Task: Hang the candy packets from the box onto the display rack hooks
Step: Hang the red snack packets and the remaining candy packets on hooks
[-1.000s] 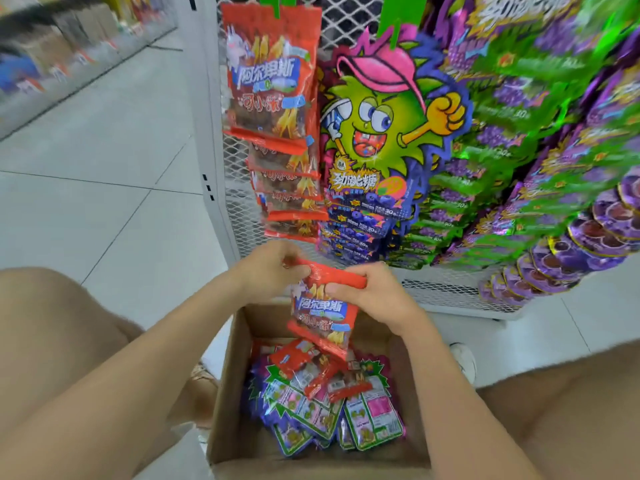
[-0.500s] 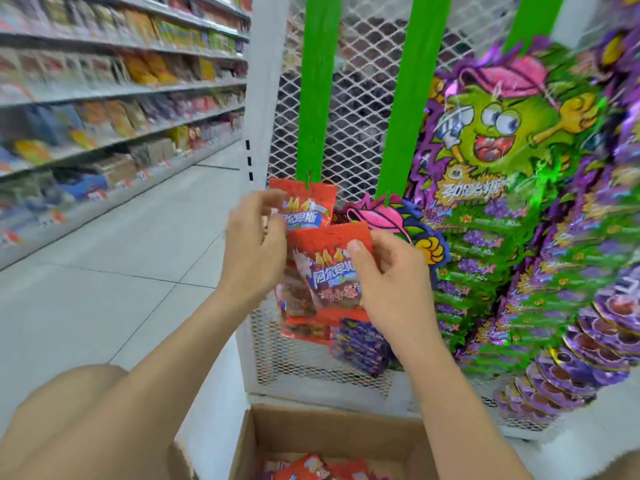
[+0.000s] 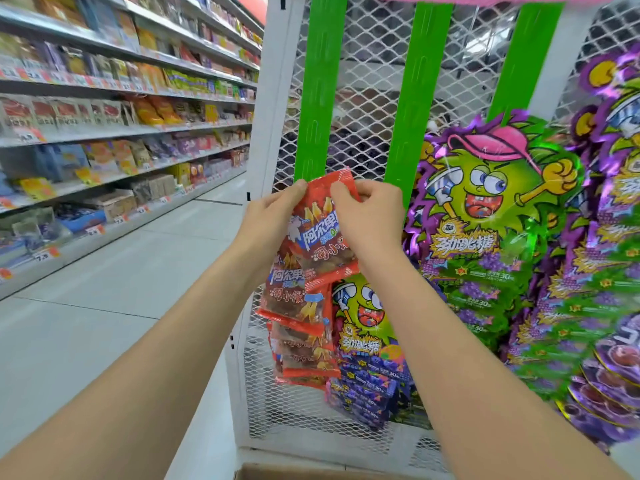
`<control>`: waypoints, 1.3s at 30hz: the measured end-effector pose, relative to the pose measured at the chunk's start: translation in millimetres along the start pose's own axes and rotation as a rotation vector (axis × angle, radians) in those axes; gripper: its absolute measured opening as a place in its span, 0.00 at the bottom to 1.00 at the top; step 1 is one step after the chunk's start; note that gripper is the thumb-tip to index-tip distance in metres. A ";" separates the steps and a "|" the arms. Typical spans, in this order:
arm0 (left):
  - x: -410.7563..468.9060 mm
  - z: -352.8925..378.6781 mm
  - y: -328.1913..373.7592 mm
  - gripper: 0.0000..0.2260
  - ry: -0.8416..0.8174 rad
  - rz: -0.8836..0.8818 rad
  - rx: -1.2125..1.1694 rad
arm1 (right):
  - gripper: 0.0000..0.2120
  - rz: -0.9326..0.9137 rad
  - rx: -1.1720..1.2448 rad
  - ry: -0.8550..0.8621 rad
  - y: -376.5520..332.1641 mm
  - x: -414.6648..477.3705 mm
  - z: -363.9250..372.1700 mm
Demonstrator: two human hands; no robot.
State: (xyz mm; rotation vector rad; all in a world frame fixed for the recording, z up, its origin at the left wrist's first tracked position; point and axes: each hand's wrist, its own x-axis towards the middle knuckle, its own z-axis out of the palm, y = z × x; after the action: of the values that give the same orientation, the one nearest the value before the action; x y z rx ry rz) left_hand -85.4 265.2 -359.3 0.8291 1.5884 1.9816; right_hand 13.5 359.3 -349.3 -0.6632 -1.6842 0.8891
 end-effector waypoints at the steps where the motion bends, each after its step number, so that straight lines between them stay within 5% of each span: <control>1: -0.6 -0.1 0.4 0.15 -0.007 -0.007 -0.010 | 0.20 0.003 -0.005 -0.002 -2.1 -0.8 0.2; 8: -3.3 -4.6 6.1 0.13 -0.029 -0.111 -0.017 | 0.27 0.010 -0.027 0.020 -5.1 -5.9 2.0; 13: -9.1 -11.5 4.7 0.14 -0.073 -0.098 -0.005 | 0.22 0.045 -0.060 0.016 11.7 -20.3 4.2; 19: -20.2 -14.0 -11.8 0.10 0.058 0.262 0.314 | 0.23 -0.049 -0.166 -0.016 29.3 -45.0 -5.8; 21: -23.2 -17.3 -22.2 0.06 0.154 0.458 0.556 | 0.12 -0.098 -0.206 0.024 32.7 -53.4 -9.6; 24: -39.8 -22.1 -54.2 0.28 0.295 0.647 0.851 | 0.10 -0.207 -0.184 0.108 45.5 -78.5 -21.1; 27: -72.2 -26.4 -97.3 0.28 0.374 0.739 1.001 | 0.06 -0.247 -0.134 -0.086 83.9 -123.1 -31.9; 30: -95.8 -37.3 -152.0 0.12 0.001 0.761 1.058 | 0.04 -0.023 -0.337 -0.448 165.8 -173.0 -34.0; 34: -118.4 -42.3 -209.6 0.09 -0.821 0.210 1.240 | 0.10 0.347 -0.696 -0.957 291.9 -247.8 -38.7; 38: -132.1 -44.4 -259.0 0.05 -1.066 -0.007 1.355 | 0.01 0.601 -0.853 -1.089 375.8 -332.8 -53.8; 39: -133.7 -45.4 -269.0 0.05 -1.095 -0.045 1.370 | 0.06 0.634 -0.907 -1.114 388.4 -351.9 -57.4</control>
State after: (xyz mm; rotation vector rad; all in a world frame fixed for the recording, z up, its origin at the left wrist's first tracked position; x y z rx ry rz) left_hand -26.1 202.1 -650.5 1.8084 1.8889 -0.0963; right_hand 164.1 314.4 -852.6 -1.5493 -3.0324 0.9642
